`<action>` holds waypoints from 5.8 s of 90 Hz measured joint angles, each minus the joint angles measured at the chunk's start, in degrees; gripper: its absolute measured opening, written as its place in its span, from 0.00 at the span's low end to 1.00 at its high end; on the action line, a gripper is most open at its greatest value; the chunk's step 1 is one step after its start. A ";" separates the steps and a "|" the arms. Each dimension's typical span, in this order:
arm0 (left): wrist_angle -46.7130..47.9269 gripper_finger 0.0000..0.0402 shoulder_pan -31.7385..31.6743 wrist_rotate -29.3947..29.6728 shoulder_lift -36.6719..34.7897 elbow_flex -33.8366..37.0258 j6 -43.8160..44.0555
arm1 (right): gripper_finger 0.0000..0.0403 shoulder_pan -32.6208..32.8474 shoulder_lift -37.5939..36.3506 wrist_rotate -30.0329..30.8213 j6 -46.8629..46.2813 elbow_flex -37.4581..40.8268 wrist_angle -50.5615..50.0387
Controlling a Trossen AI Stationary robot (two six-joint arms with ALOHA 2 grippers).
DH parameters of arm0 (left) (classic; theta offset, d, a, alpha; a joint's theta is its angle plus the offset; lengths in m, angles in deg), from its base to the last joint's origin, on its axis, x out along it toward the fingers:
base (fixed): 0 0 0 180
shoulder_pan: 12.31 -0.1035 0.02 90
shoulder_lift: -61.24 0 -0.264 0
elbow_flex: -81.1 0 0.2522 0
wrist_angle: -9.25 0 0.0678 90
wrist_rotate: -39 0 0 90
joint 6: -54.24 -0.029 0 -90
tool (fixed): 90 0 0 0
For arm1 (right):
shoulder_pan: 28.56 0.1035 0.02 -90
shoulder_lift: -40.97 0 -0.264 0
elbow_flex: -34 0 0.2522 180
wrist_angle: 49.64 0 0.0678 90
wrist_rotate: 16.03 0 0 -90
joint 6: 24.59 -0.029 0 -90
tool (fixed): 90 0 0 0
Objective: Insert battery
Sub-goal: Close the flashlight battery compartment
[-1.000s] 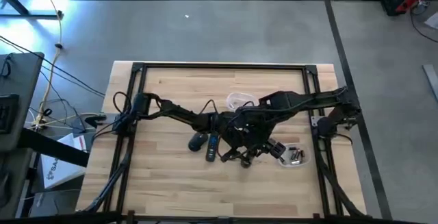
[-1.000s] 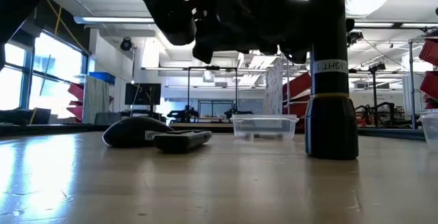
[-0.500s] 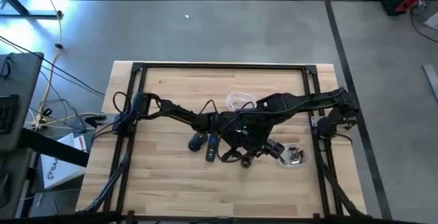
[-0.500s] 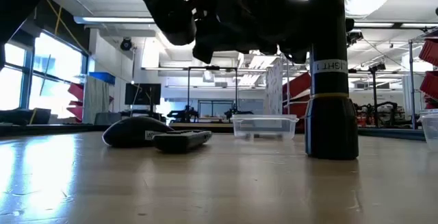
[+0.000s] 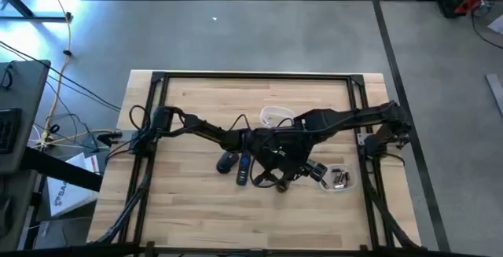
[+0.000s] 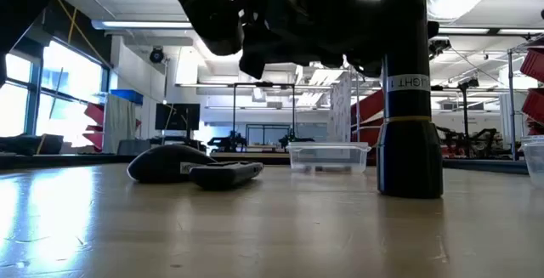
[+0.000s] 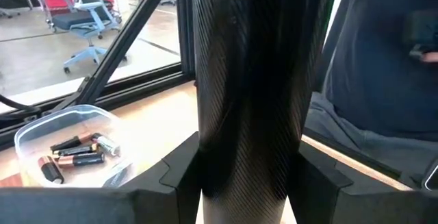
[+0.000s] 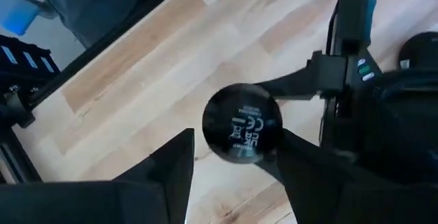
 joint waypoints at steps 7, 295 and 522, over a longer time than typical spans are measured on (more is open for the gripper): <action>0.10 0.36 -0.01 0.00 -0.02 0.00 0.07 | 0.41 0.09 -0.02 -0.03 -0.02 0.00 0.17; 0.04 0.36 -0.22 -0.09 0.00 0.08 0.28 | 0.46 1.60 -1.46 5.84 -3.87 -0.15 2.35; -2.96 0.36 -3.33 3.86 -0.38 0.22 3.02 | 0.35 5.72 -1.53 24.53 -33.99 -0.07 -0.71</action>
